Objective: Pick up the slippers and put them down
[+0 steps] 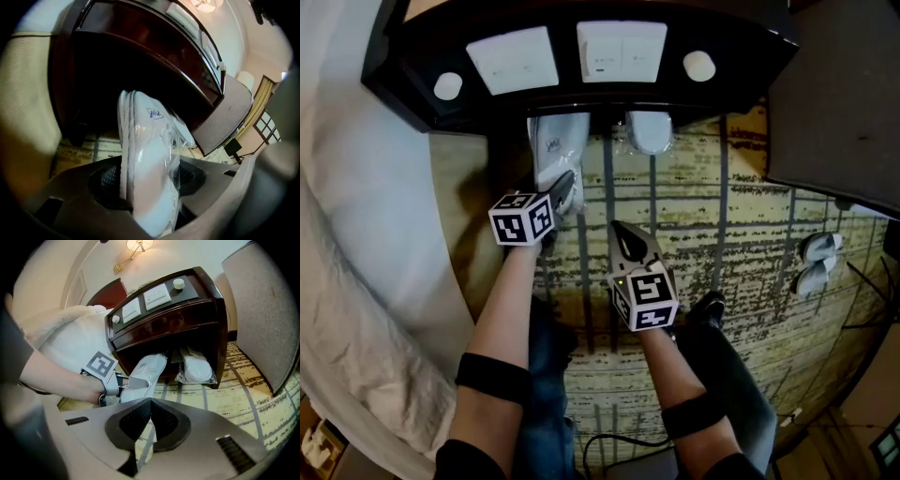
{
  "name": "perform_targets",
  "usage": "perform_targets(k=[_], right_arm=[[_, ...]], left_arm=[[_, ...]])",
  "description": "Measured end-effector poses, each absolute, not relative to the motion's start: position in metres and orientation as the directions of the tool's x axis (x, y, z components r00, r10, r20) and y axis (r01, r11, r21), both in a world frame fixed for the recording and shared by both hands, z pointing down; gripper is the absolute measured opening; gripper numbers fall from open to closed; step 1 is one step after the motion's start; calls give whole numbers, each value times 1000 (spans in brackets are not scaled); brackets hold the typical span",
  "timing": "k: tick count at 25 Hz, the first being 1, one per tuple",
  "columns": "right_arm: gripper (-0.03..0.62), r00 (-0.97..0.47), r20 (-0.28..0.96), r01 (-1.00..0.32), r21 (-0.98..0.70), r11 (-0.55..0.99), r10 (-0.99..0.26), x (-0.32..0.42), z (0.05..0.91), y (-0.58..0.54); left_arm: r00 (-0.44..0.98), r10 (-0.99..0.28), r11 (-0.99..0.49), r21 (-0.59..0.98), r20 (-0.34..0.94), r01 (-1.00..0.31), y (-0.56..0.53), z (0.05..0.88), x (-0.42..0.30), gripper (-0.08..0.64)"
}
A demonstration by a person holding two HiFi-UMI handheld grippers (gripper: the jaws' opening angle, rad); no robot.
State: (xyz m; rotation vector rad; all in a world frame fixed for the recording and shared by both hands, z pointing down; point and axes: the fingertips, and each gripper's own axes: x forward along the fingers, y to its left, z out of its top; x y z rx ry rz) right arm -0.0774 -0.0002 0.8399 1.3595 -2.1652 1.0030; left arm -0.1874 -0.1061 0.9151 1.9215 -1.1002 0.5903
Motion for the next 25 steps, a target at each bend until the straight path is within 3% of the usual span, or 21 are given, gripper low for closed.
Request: perform_targets(k=[11,19,25], right_arm=[[0,-447,627,-893,-359,273,-638,-76,858,-10],[0,-446,626,-893,-357,273,-640,-68,861,-10],[0,-437,623,-897,-351,268,-649,-59,859,-17]], left_arm=[[502,-601,-220,475,622,-852,-215,903,-181,239],[424,-680,-57,534,598,-844,-241,903,-184,243],[374,-700,-12,515,608,-857,-247,911,-188,291]])
